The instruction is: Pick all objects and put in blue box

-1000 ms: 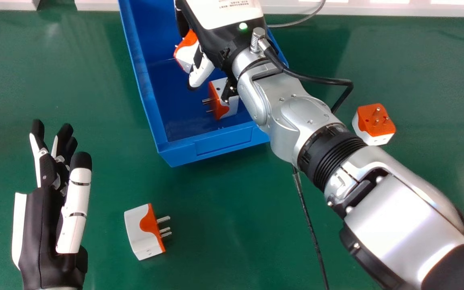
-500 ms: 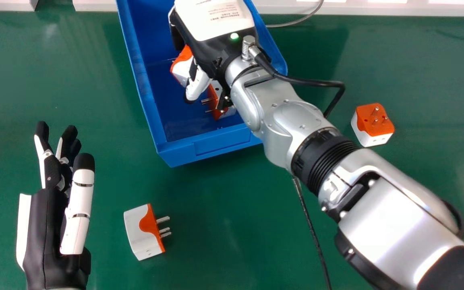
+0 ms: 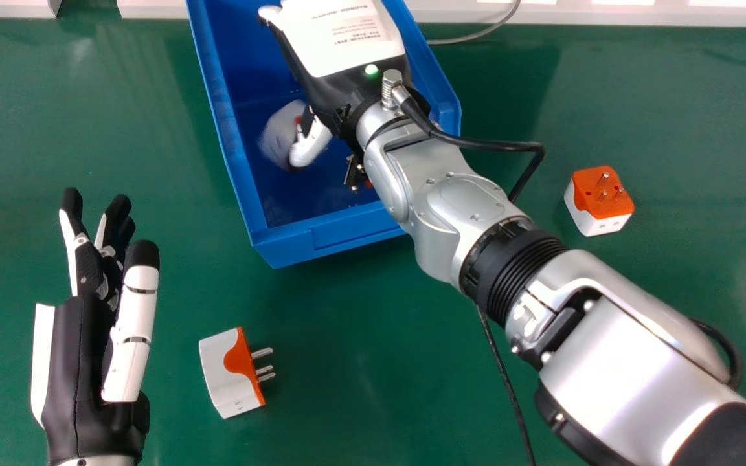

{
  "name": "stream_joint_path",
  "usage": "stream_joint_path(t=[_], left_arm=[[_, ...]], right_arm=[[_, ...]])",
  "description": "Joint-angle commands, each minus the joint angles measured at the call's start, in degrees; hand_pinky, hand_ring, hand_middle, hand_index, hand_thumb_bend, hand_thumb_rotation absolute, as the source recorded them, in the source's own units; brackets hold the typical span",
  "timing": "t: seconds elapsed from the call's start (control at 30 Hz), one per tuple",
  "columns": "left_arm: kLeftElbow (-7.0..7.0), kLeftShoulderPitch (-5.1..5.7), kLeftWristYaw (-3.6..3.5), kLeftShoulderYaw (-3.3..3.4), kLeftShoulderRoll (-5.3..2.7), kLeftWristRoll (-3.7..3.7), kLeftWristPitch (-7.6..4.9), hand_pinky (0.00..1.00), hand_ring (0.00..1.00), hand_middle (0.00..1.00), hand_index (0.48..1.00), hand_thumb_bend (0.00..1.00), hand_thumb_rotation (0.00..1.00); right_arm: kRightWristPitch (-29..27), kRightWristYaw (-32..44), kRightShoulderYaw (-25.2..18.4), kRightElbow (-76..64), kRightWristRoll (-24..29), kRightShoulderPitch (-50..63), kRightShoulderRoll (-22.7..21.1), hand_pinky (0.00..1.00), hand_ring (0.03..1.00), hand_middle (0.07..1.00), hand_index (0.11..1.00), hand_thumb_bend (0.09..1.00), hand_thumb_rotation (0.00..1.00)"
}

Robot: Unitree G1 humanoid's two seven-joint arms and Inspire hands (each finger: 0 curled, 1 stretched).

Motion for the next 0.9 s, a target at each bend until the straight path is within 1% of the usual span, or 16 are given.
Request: stream_joint_path(t=[0.0, 0.1, 0.2, 0.23, 0.27, 0.37, 0.43, 0.5, 0.53, 0.6, 0.63, 0.7, 0.77, 0.87], left_arm=[[-0.7, 0.05, 0.47, 0.03, 0.25, 1.15, -1.02, 0.98, 0.97, 0.97, 0.952, 0.4, 0.79], [-0.56, -0.22, 0.49, 0.01, 0.29, 1.25, -1.17, 0.97, 0.97, 0.97, 0.952, 0.42, 0.79], [-0.41, -0.61, 0.39, 0.06, 0.44, 1.03, -1.1, 0.97, 0.97, 0.96, 0.947, 0.4, 0.78], [-0.29, -0.75, 0.3, 0.09, 0.49, 0.82, -1.15, 0.97, 0.97, 0.96, 0.946, 0.41, 0.78], [-0.22, -0.85, 0.3, 0.14, 0.56, 0.84, -1.2, 0.97, 0.97, 0.96, 0.946, 0.42, 0.77], [-0.2, -1.07, 0.64, 0.3, 0.79, 1.56, -1.12, 0.96, 0.96, 0.96, 0.949, 0.43, 0.78], [-0.09, -1.28, 0.72, 0.43, 0.95, 1.69, -1.03, 0.95, 0.96, 0.96, 0.951, 0.44, 0.77], [0.08, -1.51, 0.73, 0.48, 1.11, 1.83, -1.01, 0.95, 0.96, 0.96, 0.95, 0.45, 0.77], [0.16, -1.6, 0.63, 0.48, 1.18, 1.71, -0.97, 0.95, 0.96, 0.96, 0.95, 0.45, 0.76], [0.34, -1.82, 0.19, 0.4, 1.3, 0.98, -0.82, 0.97, 0.96, 0.96, 0.953, 0.45, 0.75], [0.31, -1.9, 0.09, 0.35, 1.31, 0.78, -0.65, 0.96, 0.96, 0.96, 0.951, 0.44, 0.74], [0.23, -2.0, -0.03, 0.35, 1.47, 0.89, -0.38, 0.96, 0.97, 0.96, 0.951, 0.44, 0.74], [0.42, -2.21, -0.16, 0.45, 1.56, 0.9, -0.34, 0.98, 0.98, 0.97, 0.957, 0.44, 0.75], [0.42, -2.55, -0.65, 0.4, 1.55, 0.12, 0.07, 0.98, 0.98, 0.97, 0.954, 0.43, 0.75]], right_arm=[[0.44, -0.38, -0.2, -2.52, 0.12, 0.23, -0.72, 0.74, 0.861, 0.918, 0.87, 0.742, 0.45], [0.63, -0.75, -1.12, -5.58, 0.82, 1.95, -1.4, 0.74, 0.869, 0.921, 0.869, 0.684, 0.4], [1.25, -0.83, -2.21, -11.93, 1.41, 5.31, -2.6, 0.75, 0.877, 0.919, 0.865, 0.617, 0.33], [1.69, -0.45, -2.59, -15.08, 1.48, 6.9, -3.18, 0.76, 0.88, 0.919, 0.864, 0.599, 0.31], [2.24, -0.04, -2.83, -18.04, 1.38, 8.41, -3.71, 0.76, 0.881, 0.919, 0.865, 0.578, 0.3], [4.3, 0.57, -3.57, -29.33, 0.69, 14.85, -5.47, 0.75, 0.877, 0.919, 0.869, 0.521, 0.25], [4.66, -0.06, -3.84, -36.24, 0.21, 19.37, -6.63, 0.72, 0.851, 0.902, 0.85, 0.503, 0.2], [4.75, -0.18, -3.97, -44.61, -0.62, 25.05, -8.2, 0.72, 0.851, 0.902, 0.853, 0.464, 0.18], [4.96, -0.29, -3.84, -48.35, -1.46, 27.66, -8.94, 0.71, 0.848, 0.898, 0.85, 0.452, 0.17], [5.23, -0.65, -3.41, -55.43, -3.33, 32.97, -10.46, 0.68, 0.825, 0.876, 0.829, 0.436, 0.18], [5.12, -0.75, -3.37, -58.87, -4.06, 35.84, -11.18, 0.66, 0.818, 0.87, 0.822, 0.425, 0.18], [4.29, -1.59, -3.47, -64.44, -5.25, 41.28, -12.56, 0.62, 0.8, 0.855, 0.811, 0.442, 0.14], [3.4, -2.54, -3.63, -68.95, -6.46, 46.32, -13.91, 0.6, 0.789, 0.845, 0.811, 0.424, 0.13], [0.95, -3.98, -4.03, -74.4, -7.31, 53.25, -16.49, 0.58, 0.778, 0.839, 0.812, 0.393, 0.16]])
